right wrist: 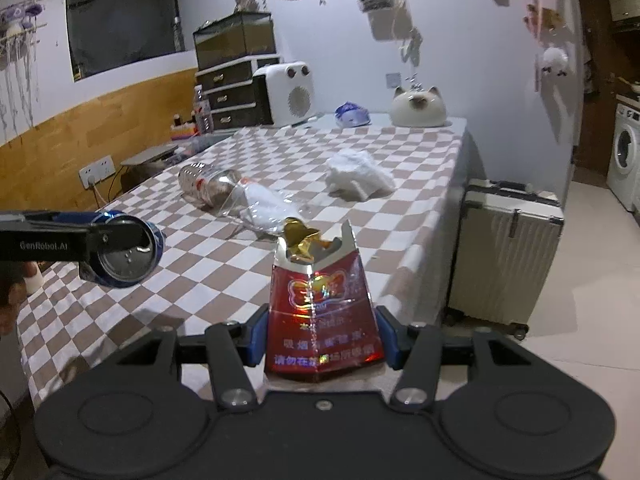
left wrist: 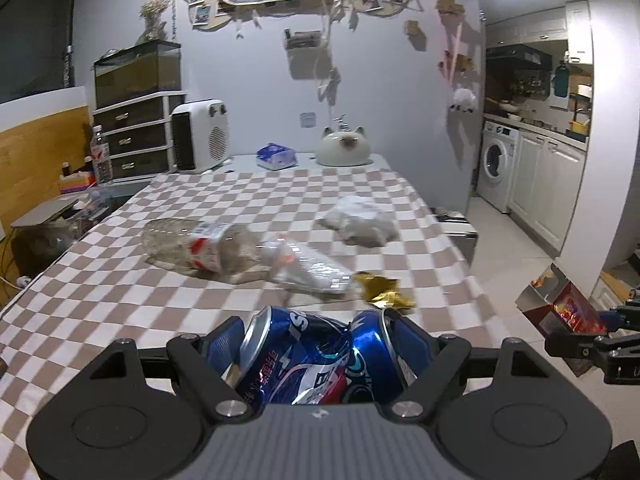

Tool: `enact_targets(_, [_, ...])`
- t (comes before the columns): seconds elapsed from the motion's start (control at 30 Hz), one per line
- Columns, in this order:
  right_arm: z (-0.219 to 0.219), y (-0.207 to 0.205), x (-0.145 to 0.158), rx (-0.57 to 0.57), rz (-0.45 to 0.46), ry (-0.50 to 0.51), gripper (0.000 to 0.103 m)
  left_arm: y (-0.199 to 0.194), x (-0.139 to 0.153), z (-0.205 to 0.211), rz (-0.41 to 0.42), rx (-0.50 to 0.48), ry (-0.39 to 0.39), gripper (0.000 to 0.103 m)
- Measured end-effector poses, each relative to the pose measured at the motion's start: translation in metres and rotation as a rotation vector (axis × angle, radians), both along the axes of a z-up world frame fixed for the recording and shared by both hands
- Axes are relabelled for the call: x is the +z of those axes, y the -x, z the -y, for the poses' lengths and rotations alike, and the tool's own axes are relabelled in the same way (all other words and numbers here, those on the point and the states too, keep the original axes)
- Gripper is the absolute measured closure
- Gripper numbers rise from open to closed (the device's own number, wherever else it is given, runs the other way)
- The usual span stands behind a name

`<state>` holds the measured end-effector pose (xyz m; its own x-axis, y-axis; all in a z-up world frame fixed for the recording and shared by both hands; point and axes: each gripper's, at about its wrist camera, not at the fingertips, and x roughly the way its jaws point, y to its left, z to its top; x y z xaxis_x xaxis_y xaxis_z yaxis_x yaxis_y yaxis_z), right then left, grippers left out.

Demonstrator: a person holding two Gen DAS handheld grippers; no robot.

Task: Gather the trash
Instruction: 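Lift the blue cans and red packet off the table in both tools, then carry the blue cans and red packet in both tools over the wastebasket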

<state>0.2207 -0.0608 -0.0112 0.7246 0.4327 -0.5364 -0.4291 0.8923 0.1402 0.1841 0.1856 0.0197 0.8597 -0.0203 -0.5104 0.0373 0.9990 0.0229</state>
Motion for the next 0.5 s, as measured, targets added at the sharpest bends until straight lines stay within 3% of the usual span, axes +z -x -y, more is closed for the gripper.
enact_targets(0.5, [0.111,0.049,-0.001,-0.176,0.025,-0.007,0.048,0.032,-0.012,0.11,0.022,-0.099,0.043,0.021])
